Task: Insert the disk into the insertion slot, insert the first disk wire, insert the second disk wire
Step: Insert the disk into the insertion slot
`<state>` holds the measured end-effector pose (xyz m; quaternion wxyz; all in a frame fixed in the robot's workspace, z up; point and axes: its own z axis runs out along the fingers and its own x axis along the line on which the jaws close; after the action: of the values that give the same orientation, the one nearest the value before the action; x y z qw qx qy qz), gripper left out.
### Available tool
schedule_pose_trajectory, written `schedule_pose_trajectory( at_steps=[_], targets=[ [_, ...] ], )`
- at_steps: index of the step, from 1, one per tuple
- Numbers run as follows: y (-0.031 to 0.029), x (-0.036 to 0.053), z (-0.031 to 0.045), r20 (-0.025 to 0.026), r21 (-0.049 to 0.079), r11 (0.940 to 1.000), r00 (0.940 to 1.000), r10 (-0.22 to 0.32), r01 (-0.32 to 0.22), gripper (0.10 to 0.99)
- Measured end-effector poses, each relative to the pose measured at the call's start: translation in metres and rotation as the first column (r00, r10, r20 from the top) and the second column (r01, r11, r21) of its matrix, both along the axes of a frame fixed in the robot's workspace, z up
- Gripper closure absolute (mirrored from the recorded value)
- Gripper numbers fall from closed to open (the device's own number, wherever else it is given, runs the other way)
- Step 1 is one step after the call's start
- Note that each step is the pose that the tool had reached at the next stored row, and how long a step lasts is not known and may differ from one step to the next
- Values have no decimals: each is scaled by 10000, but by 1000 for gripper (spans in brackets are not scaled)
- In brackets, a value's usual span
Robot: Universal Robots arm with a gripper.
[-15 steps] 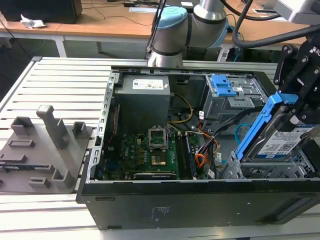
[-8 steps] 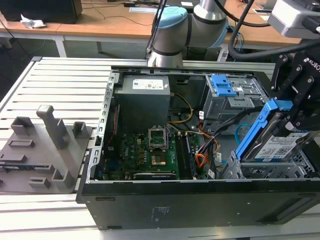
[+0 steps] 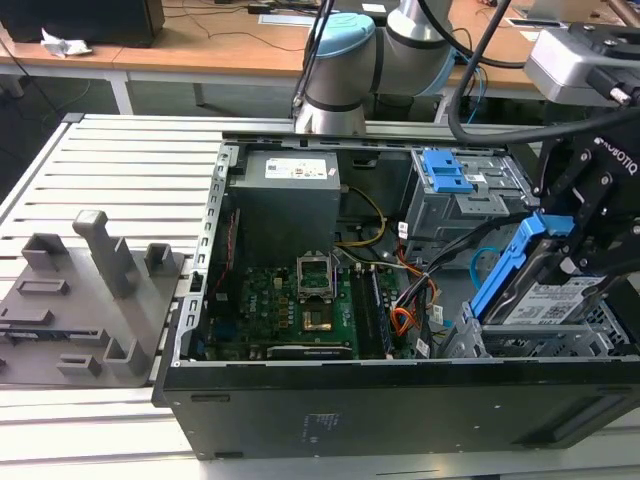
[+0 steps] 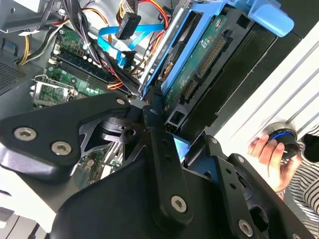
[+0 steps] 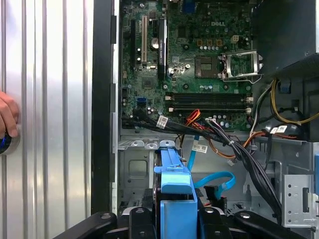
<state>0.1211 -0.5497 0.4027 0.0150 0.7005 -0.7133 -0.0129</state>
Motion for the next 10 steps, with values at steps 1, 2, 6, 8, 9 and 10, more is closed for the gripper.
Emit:
schedule_pose_trajectory(
  at_steps=[1,2,6,8,9,10],
  targets=[
    [0,0,-12,0,0,10000,10000,0,0,722],
    [0,0,-20,0,0,10000,10000,0,0,722],
    [0,0,-40,0,-1,10000,10000,0,0,722],
    [0,0,-41,0,0,10000,10000,-1,1,722],
    [0,0,-41,0,0,10000,10000,0,0,722],
    [0,0,-41,1,-2,10000,10000,0,0,714]
  ],
)
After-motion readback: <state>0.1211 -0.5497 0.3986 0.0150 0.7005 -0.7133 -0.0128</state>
